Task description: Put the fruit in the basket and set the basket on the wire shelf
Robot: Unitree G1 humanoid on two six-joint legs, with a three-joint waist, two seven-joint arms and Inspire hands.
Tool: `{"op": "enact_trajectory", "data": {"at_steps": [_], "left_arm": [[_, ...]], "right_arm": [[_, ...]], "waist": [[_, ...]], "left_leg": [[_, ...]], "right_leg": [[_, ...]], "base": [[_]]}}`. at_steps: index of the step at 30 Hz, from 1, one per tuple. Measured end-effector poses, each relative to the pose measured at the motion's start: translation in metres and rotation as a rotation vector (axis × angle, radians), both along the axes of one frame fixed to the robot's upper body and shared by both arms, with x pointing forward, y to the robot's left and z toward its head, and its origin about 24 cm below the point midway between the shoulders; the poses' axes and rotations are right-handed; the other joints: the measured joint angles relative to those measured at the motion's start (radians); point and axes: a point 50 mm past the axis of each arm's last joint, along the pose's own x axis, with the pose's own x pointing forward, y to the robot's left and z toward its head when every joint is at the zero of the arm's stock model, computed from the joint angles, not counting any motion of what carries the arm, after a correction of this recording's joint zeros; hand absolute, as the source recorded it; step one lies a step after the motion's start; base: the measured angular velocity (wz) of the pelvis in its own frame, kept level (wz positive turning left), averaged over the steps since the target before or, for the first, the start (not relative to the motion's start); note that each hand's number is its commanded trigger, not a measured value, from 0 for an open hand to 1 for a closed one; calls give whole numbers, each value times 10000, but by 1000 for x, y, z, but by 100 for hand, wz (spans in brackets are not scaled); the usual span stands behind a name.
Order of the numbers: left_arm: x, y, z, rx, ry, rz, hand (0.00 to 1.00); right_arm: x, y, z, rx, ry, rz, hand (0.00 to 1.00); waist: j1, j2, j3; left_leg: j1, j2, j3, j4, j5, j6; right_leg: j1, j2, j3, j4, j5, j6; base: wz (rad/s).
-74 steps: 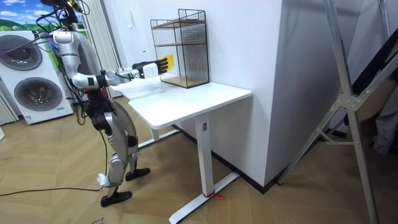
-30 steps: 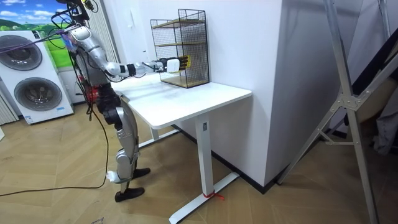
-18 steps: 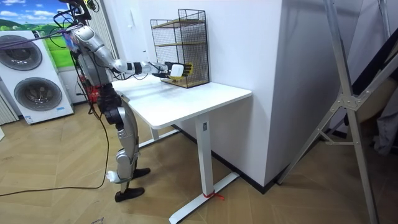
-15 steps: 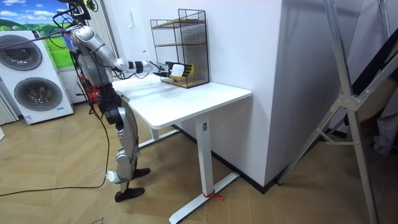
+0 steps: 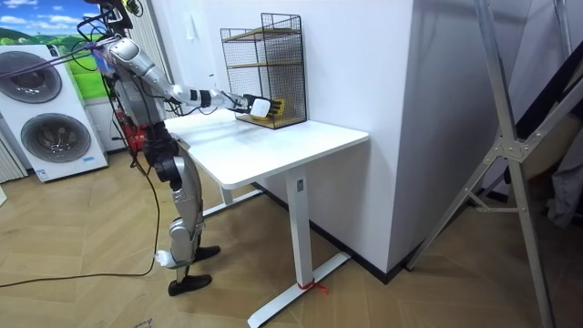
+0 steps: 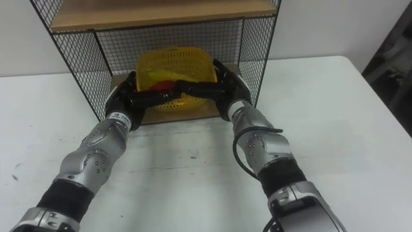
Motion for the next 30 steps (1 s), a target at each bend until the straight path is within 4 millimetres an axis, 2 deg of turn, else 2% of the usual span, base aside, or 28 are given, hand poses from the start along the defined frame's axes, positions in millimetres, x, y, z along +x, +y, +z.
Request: {"op": "enact_trajectory", "data": {"at_steps": [5,9,17,19,20,23,30], "left_arm": [[0,4,0,41,107,45,0],[1,6,2,0,87,146,0],[5,20,18,353,-656,712,0],[5,23,24,502,-848,859,0],[5,25,26,578,-967,910,0],[2,29,32,668,-1249,1056,0],[-13,32,44,646,-2048,1158,0]], "right_arm": [[1,-4,1,370,44,-264,0],[2,-9,3,833,42,-569,0],[5,-15,13,78,-563,-742,0],[3,-16,19,83,-927,-837,0],[-1,-18,21,-72,-1163,-874,0],[-9,-27,21,-510,-1405,-1049,0],[-21,-31,19,-815,-1596,-1174,0]], "waist": [[-27,29,-14],[-33,90,-71],[-61,80,-106],[-42,76,-145],[-25,48,-204],[24,65,-246],[-54,49,-263]], "left_leg": [[1,-21,-81,5,0,-1],[14,-31,-81,-1,1,-1],[116,-25,-82,-14,6,-9],[145,-34,-87,-67,16,-18],[218,-50,-83,-168,62,-12],[505,-95,-71,-340,112,5],[824,-135,-34,-618,238,16]], "right_leg": [[76,50,-111,-25,0,0],[82,38,-142,-25,0,1],[173,-3,-152,-35,0,1],[172,-15,-155,-36,1,1],[196,-35,-154,-35,0,1],[340,-86,-151,-38,-2,4],[552,-124,-91,-44,-4,8]], "base": [[7],[0],[0],[0],[0],[0],[-2]]}}
